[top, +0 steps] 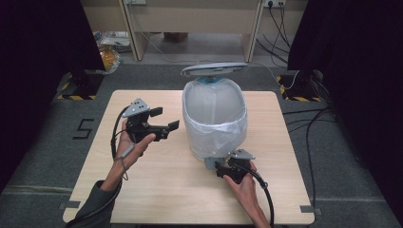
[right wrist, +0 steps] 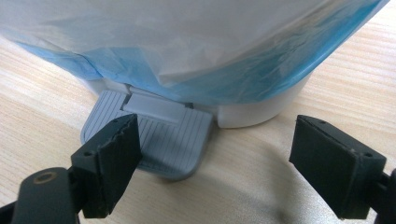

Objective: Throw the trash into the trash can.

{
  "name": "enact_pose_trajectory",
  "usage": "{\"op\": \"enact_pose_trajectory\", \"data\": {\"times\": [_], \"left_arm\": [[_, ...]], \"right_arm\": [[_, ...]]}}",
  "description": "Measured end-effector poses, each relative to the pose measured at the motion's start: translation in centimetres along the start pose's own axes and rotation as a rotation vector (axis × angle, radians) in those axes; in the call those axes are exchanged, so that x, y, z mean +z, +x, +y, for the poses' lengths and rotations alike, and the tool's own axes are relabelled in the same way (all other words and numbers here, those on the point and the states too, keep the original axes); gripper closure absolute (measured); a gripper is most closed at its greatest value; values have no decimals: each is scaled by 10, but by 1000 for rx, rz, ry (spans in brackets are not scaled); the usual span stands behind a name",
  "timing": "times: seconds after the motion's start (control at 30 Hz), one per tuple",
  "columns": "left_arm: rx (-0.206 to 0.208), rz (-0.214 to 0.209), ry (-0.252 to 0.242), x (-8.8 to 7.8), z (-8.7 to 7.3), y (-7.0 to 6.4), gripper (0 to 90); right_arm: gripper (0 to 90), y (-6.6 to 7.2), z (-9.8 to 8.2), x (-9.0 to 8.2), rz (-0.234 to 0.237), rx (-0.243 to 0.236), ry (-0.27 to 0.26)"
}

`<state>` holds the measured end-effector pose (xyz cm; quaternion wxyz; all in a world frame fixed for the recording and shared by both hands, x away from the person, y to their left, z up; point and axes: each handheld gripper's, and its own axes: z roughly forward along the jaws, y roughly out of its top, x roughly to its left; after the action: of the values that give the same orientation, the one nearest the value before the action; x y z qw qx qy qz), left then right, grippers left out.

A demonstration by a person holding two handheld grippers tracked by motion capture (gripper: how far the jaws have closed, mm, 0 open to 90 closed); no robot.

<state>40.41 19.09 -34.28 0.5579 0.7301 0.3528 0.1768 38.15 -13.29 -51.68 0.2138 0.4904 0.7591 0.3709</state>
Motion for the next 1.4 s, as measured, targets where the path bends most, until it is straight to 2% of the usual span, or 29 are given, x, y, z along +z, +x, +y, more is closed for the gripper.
{"op": "enact_pose_trajectory", "data": {"times": [0.17, 0.47, 0.7, 0.77, 0.83, 1.03, 1.4], "left_arm": [[-7, 6, 7, -4, -21, -2, 150], [-7, 8, 16, -9, -42, -5, 150], [-5, 34, 29, -9, -68, -5, 150], [-3, 44, 40, -7, -76, -6, 150], [-24, 32, 53, -4, -85, -5, 150], [-44, 37, 87, -1, -108, -3, 150], [-36, 52, 135, -1, -134, -2, 151]], "right_arm": [[163, -1, 0, 0, 4, -2, -1], [163, 0, 0, 0, 1, 1, 0], [163, 0, 0, 0, -2, -2, -2], [163, 0, 0, 0, 2, 5, 0], [163, 0, 0, 0, 1, 1, 0], [163, 0, 0, 0, -1, -1, -2], [163, 1, 0, 0, -2, 0, -2]]}}
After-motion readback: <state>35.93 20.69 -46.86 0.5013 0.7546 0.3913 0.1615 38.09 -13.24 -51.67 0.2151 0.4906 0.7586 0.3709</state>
